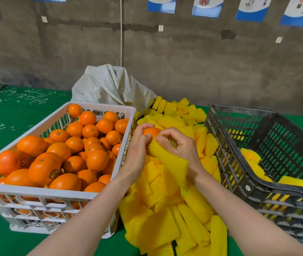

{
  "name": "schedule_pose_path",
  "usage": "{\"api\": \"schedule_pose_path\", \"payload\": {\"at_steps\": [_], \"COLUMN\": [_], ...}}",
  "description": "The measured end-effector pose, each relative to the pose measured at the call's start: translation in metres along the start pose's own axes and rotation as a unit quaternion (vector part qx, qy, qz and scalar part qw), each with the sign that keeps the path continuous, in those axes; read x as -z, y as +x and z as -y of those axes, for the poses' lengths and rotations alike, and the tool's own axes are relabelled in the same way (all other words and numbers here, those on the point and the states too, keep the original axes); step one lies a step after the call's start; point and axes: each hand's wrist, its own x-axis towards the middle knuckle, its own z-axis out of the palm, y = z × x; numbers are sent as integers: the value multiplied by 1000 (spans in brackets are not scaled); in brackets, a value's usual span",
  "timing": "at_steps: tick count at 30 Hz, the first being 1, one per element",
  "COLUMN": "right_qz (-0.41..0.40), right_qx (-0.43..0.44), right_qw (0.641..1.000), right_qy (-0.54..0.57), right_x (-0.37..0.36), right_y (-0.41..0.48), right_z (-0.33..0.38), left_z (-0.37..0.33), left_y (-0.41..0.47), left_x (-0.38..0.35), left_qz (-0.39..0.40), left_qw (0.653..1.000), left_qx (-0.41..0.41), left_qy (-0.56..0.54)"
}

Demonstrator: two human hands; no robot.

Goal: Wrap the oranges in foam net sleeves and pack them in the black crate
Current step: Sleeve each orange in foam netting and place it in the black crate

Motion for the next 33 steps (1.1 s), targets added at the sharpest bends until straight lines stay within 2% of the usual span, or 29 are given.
{"api": "schedule_pose_path", "payload": {"at_steps": [4, 7, 9, 11, 14, 17, 18, 21, 24, 27, 33], "right_qz": [-31, -71, -107, -141, -185, -208, -212, -211, -186, -180, -147], "right_qx": [0, -18, -42, -60, -82, -62, -45, 38, 83, 77, 5], "right_qw": [1000, 997, 993, 988, 979, 974, 974, 967, 968, 972, 986], "right_qy": [-4, -16, -16, -25, -32, -59, -72, -135, -148, -132, -78], "right_x": [7, 5, 3, -1, -10, -22, -24, -26, -24, -18, -4], "right_y": [5, 3, 0, -4, -11, -17, -18, -19, -20, -11, 9], "right_z": [2, 0, -2, -3, -3, 0, 2, 3, 7, 11, 18], "left_z": [3, 4, 7, 10, 11, 14, 16, 24, 40, 57, 78], "left_y": [1, 3, 4, 4, -1, -2, -1, 9, 21, 34, 50], "left_x": [2, 5, 8, 6, -6, -20, -22, -22, -15, -5, 10], "left_qz": [-10, 50, 89, 89, 59, 23, 7, -31, -10, 10, 11], "left_qw": [999, 996, 994, 994, 987, 958, 962, 993, 997, 996, 987], "left_qx": [41, 45, 22, 10, 24, 75, 69, 3, 16, 41, 120], "left_qy": [-25, -67, -56, -56, -148, -275, -263, -115, -74, -82, -110]}}
